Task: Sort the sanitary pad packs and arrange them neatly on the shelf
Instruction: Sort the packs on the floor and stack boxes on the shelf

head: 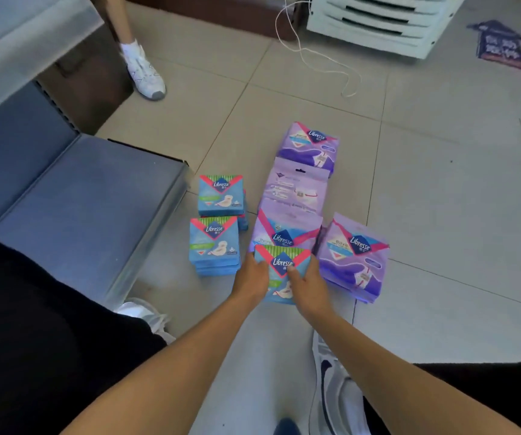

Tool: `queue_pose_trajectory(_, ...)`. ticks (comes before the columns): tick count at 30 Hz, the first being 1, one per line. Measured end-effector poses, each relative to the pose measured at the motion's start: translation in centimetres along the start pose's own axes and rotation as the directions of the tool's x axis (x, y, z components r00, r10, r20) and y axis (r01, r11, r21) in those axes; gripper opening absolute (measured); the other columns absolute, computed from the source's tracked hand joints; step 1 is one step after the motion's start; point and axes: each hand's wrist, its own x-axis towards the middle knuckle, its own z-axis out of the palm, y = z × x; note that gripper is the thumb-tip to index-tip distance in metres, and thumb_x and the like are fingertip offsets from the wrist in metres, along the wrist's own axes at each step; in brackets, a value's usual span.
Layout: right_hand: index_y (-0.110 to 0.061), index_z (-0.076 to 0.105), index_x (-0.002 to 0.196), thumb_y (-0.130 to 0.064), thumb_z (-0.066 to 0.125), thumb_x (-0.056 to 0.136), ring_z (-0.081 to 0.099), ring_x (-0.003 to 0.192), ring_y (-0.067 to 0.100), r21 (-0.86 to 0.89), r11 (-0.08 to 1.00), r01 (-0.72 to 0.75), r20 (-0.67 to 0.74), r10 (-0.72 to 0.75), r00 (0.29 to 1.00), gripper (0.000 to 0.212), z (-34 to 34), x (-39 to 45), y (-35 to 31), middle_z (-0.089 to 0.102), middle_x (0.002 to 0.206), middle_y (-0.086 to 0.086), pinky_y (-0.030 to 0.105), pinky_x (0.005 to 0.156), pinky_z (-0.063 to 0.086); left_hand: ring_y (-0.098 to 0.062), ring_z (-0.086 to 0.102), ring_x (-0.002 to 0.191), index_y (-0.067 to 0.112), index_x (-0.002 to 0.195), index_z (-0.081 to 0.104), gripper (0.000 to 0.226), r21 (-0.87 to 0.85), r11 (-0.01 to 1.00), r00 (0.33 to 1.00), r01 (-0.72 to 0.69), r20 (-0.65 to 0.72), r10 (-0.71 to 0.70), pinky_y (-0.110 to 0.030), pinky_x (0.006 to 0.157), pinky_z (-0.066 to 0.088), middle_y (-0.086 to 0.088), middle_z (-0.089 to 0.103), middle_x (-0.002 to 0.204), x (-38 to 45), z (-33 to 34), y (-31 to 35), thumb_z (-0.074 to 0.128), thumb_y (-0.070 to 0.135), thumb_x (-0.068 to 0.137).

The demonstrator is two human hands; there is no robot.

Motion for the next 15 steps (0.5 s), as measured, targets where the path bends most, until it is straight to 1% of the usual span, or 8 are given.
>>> queue_pose_trajectory(2,-0.019,0.041,0.131,-0.031,0.056,0.097,0.064,0.110,0.027,-0.018,0.999,-0.052,0.010,0.052,0.999,0.039,0.9,0.6,2.0,0.064,0.124,0.005,0.050,0.095,0.051,-0.035,0.060,0.105,0.018,0.133,0.047,0.038,0.017,0.998,0.998,0.057,0.019,-0.057,-0.031,0.078,0.044,-0.016,0.063,0.120,0.6,0.8,-1.4,0.043,0.013,0.096)
queue_pose_trajectory(4,-0.018,0.037,0.139,-0.032,0.056,0.097,0.066,0.108,0.029,-0.021,0.994,-0.103,0.018,0.103,0.994,0.048,1.7,1.5,3.7,0.064,0.123,0.004,0.051,0.094,0.052,-0.034,0.059,0.111,0.013,0.131,0.047,0.033,0.030,0.993,0.993,0.111,0.030,-0.111,-0.030,0.081,0.043,-0.017,0.061,0.124,1.4,1.6,-2.5,0.044,0.015,0.098)
queue_pose_trajectory(8,-0.021,0.040,0.137,-0.028,0.057,0.097,0.066,0.106,0.024,0.002,0.990,-0.138,-0.002,0.138,0.990,0.044,3.2,3.2,5.6,0.064,0.121,0.000,0.049,0.095,0.052,-0.027,0.062,0.107,0.008,0.121,0.051,0.026,-0.012,0.980,0.980,0.197,0.036,-0.196,-0.026,0.068,0.046,-0.009,0.063,0.114,3.6,2.9,-4.0,0.051,0.011,0.095)
queue_pose_trajectory(9,-0.021,0.040,0.136,-0.026,0.057,0.097,0.065,0.105,0.022,0.006,0.990,-0.141,-0.007,0.141,0.990,0.043,3.6,3.8,6.1,0.064,0.120,-0.001,0.047,0.095,0.052,-0.027,0.063,0.104,0.008,0.119,0.052,0.029,-0.040,0.976,0.977,0.212,0.041,-0.211,-0.029,0.070,0.051,-0.010,0.064,0.114,4.4,3.2,-4.3,0.055,0.007,0.090)
queue_pose_trajectory(10,-0.021,0.039,0.137,-0.026,0.056,0.097,0.065,0.103,0.021,0.011,0.987,-0.157,-0.014,0.158,0.987,0.043,4.0,4.3,6.4,0.064,0.119,-0.001,0.046,0.095,0.052,-0.029,0.064,0.102,0.009,0.117,0.053,0.032,-0.070,0.970,0.972,0.233,0.048,-0.230,-0.036,0.077,0.055,-0.012,0.066,0.114,5.2,3.6,-4.8,0.057,0.004,0.086)
queue_pose_trajectory(12,-0.022,0.038,0.138,-0.028,0.055,0.097,0.065,0.102,0.021,0.026,0.980,-0.196,-0.029,0.197,0.980,0.045,4.5,4.8,6.8,0.063,0.119,-0.001,0.044,0.095,0.053,-0.031,0.066,0.100,0.011,0.114,0.054,0.034,-0.101,0.962,0.966,0.254,0.067,-0.248,-0.044,0.086,0.056,-0.015,0.067,0.114,6.7,4.1,-5.8,0.058,0.004,0.081)
queue_pose_trajectory(14,-0.018,0.040,0.135,-0.026,0.055,0.098,0.064,0.104,0.022,0.020,0.973,-0.228,-0.040,0.229,0.973,0.041,5.2,5.4,7.6,0.062,0.121,0.000,0.040,0.096,0.051,-0.030,0.066,0.101,0.012,0.115,0.054,0.037,-0.086,0.961,0.964,0.261,0.079,-0.255,-0.041,0.087,0.056,-0.015,0.066,0.116,7.5,4.5,-6.4,0.059,0.006,0.079)
queue_pose_trajectory(15,-0.018,0.042,0.133,-0.025,0.055,0.098,0.064,0.106,0.023,0.015,0.970,-0.242,-0.047,0.243,0.969,0.038,5.5,5.7,8.0,0.062,0.123,0.002,0.041,0.096,0.051,-0.028,0.065,0.103,0.011,0.118,0.053,0.038,-0.067,0.964,0.964,0.258,0.083,-0.253,-0.036,0.085,0.055,-0.014,0.065,0.119,7.4,4.6,-6.5,0.058,0.003,0.081)
